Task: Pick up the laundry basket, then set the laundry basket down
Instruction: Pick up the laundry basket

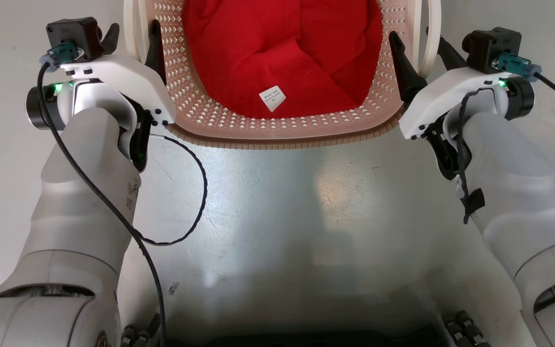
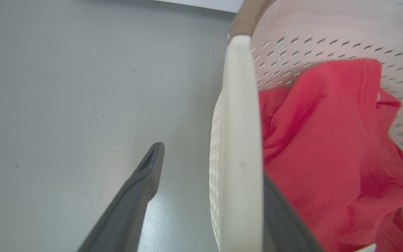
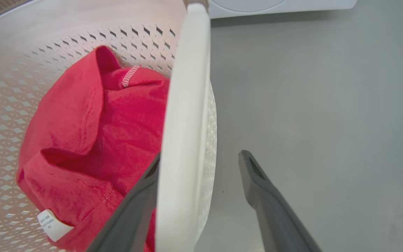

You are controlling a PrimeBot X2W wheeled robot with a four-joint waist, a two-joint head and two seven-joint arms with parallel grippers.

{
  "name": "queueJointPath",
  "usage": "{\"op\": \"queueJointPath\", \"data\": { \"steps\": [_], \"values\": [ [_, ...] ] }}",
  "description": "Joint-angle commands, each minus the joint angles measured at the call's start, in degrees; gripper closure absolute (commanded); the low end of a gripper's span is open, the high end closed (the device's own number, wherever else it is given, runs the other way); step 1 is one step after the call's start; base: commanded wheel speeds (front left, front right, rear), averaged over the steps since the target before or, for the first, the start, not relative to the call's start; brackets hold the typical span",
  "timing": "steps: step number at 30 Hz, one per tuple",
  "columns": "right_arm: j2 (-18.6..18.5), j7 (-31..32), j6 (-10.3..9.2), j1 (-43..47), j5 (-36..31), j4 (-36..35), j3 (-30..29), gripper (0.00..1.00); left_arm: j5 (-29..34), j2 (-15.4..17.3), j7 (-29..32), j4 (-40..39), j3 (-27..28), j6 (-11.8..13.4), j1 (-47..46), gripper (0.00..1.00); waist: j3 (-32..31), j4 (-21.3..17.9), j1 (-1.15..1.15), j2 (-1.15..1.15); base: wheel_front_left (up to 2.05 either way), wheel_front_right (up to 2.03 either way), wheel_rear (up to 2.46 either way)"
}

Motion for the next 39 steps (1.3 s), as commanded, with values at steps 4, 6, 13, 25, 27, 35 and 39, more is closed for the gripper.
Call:
{"op": "queueJointPath", "data": {
  "steps": [4,6,13,25,27,35,39],
  "values": [
    [1.4,-0.4,0.41,0.3,2.8,1.4,2.9,0.0,0.0,1.7,-0.3,1.4,-0.1,-0.3,-0.1,0.0,0.5,0.2,0.0,0.0,0.0,0.0,0.0],
    [1.3,-0.4,0.41,-0.2,3.7,1.8,3.7,0.0,-0.2,1.6,-0.3,1.9,-0.3,-0.5,-0.6,0.0,0.7,0.4,0.0,0.0,0.0,0.0,0.0],
    [1.1,-0.4,0.41,-0.9,6.5,2.8,6.1,0.0,-1.1,1.4,-0.2,3.7,-0.7,-1.4,-1.3,0.25,0.8,0.4,0.0,0.0,0.0,0.0,0.0],
    [0.5,-0.4,0.41,-1.5,9.1,3.4,7.7,1.0,-1.8,1.0,-0.1,4.8,-2.2,-2.3,-1.7,1.0,0.6,0.7,0.0,0.0,0.0,0.0,0.0],
    [0.4,-0.4,0.41,-1.6,9.3,3.3,7.9,1.0,-2.0,1.0,-0.1,4.9,-2.4,-2.3,-1.7,1.0,0.5,0.7,0.0,0.0,0.0,0.0,0.0],
    [0.4,-0.4,0.41,-1.0,9.8,3.1,8.4,1.0,-2.5,1.0,-0.2,5.1,-2.8,-2.2,-1.1,1.0,-1.2,0.6,0.0,0.0,0.0,0.0,0.0],
    [0.8,-0.4,0.41,0.0,10.5,3.5,8.9,1.0,-2.6,1.1,-0.2,5.3,-3.2,-2.1,-0.3,1.0,-2.9,0.2,0.0,0.0,0.0,0.0,0.0]
  ]
}}
